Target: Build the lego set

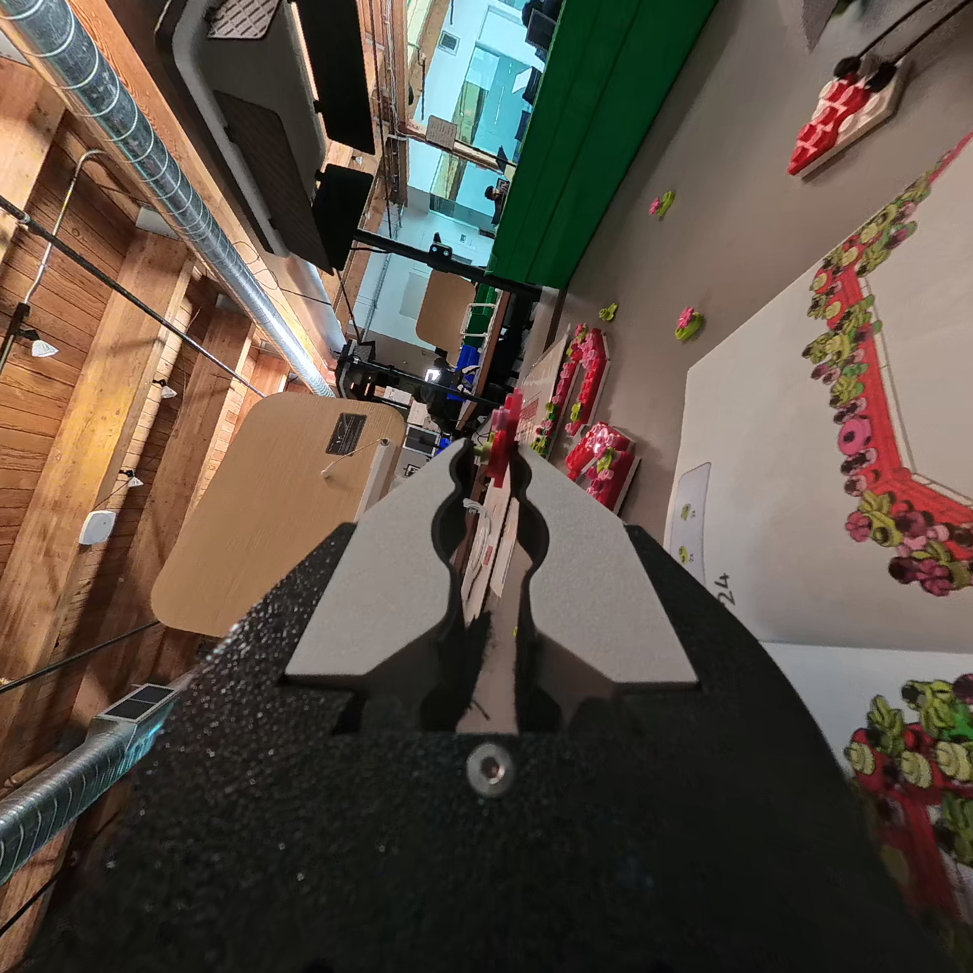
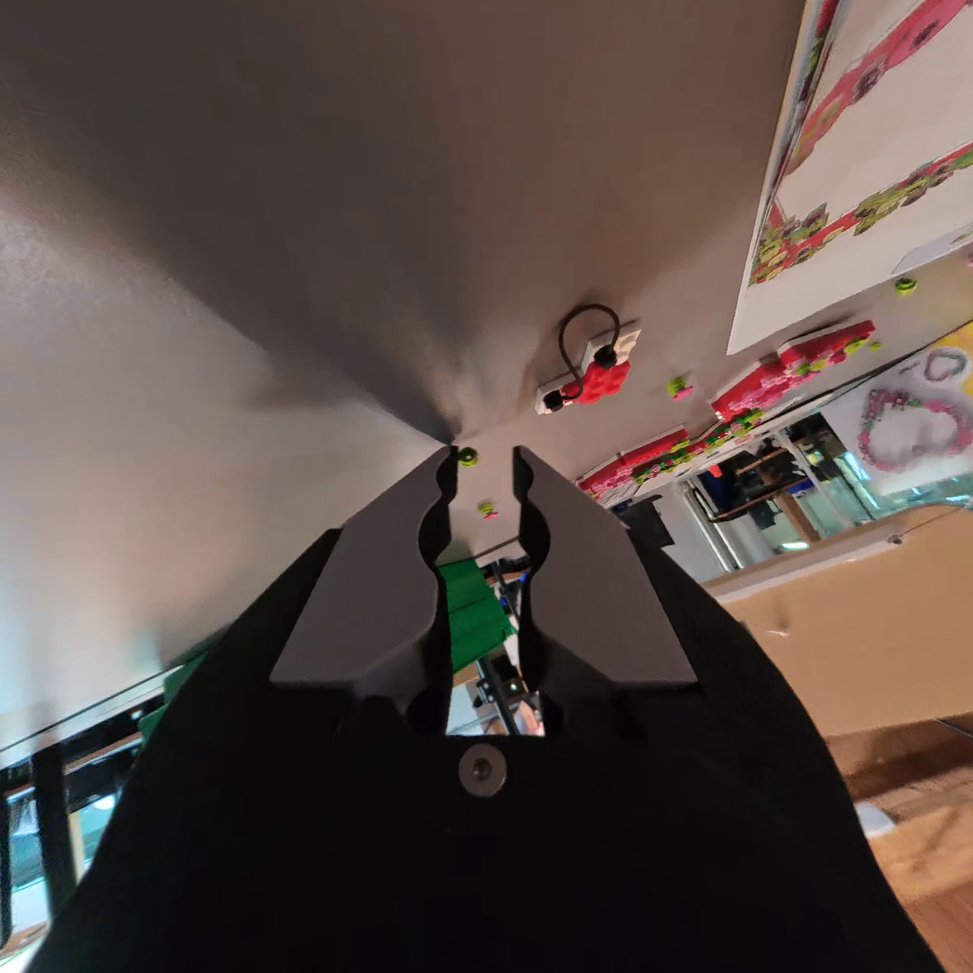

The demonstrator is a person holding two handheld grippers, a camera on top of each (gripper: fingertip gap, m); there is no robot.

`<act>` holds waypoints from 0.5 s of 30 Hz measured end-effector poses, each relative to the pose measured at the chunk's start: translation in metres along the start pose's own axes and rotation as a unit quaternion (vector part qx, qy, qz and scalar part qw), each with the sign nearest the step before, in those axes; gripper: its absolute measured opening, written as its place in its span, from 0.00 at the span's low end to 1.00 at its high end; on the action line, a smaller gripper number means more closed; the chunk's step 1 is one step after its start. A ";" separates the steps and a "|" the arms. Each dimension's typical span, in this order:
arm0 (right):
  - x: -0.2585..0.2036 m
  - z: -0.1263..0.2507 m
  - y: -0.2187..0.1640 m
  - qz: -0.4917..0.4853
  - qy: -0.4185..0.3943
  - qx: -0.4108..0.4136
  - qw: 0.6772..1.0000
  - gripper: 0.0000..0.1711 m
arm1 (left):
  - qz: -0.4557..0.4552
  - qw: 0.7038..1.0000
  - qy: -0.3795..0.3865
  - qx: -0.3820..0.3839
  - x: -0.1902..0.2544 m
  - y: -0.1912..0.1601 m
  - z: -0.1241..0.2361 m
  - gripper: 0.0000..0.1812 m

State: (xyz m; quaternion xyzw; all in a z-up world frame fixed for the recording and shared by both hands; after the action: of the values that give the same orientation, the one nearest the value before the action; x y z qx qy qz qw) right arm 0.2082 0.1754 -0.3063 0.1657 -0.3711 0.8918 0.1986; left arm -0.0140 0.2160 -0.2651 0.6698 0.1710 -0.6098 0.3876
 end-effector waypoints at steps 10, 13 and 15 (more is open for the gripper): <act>0.001 0.028 -0.010 -0.376 -0.005 0.070 0.924 0.24 | 0.014 1.000 -0.013 0.005 0.004 0.000 -0.001 0.06; -0.009 0.029 -0.009 -0.464 -0.006 0.084 0.882 0.23 | 0.013 1.000 -0.015 0.008 0.005 0.002 0.000 0.06; -0.014 0.029 -0.009 -0.529 0.006 0.099 0.843 0.21 | 0.017 1.000 -0.016 0.010 0.005 0.003 0.000 0.06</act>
State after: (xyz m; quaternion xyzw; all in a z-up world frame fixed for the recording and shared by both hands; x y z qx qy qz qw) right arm 0.2288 0.1565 -0.2878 0.3507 -0.1354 0.6843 0.6248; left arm -0.0108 0.2131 -0.2692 0.6664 0.1471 -0.6160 0.3934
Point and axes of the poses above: each gripper's, where its closed fingertips meet, z back along the fingers, y out of its top, x = y × z across the jaws, the point moved 6 cm from there along z, back along the fingers, and after that the axes turned 4 degrees about -y, right-handed, at the moved point
